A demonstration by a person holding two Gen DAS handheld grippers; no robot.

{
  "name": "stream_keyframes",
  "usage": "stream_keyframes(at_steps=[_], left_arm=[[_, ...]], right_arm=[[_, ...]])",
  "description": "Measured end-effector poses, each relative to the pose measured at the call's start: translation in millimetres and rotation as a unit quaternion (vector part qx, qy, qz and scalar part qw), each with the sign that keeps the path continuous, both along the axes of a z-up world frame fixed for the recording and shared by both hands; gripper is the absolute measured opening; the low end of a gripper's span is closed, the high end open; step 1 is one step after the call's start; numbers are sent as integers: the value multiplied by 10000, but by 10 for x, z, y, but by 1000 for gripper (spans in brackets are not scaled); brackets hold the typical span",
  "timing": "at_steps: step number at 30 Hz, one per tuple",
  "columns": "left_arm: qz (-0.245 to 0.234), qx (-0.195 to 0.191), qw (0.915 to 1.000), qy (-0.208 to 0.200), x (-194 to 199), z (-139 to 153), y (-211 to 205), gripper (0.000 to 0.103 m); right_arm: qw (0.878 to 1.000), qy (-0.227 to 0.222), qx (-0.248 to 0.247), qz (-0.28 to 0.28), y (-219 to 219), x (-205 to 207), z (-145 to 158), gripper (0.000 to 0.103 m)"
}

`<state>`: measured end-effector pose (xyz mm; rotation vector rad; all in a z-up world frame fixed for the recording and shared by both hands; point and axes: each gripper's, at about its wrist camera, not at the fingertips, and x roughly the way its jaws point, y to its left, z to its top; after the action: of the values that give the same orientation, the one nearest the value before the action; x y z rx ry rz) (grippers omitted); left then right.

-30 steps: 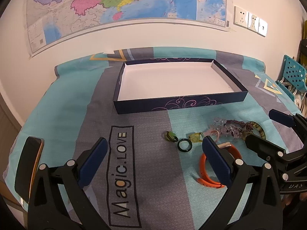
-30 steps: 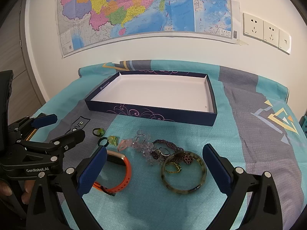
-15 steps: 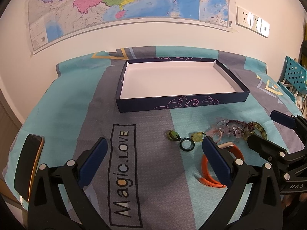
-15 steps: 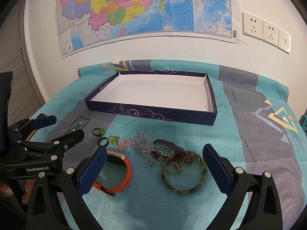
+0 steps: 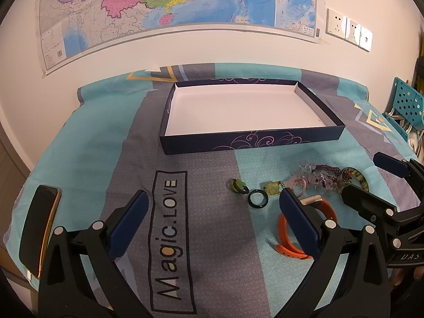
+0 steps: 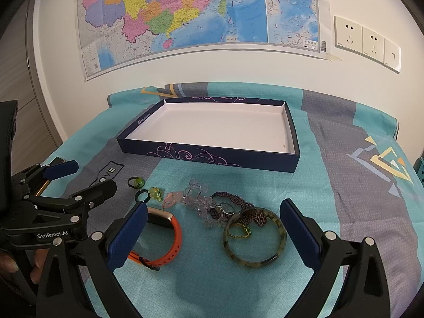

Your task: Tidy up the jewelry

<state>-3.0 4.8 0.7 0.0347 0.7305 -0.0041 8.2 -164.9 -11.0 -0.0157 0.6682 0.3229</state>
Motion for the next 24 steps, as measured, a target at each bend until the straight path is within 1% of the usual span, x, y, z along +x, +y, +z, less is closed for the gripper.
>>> stream_keyframes(at_steps=[20,24], left_arm=[[-76,24,10000,39,-10,-36,-71,97],[-239,11,9997,91,-20,-56,-101,97]], right_arm=[[10000,65,67,-5,-39,7,-24,96],[9999,107,29,-28,-72,29,-44,96]])
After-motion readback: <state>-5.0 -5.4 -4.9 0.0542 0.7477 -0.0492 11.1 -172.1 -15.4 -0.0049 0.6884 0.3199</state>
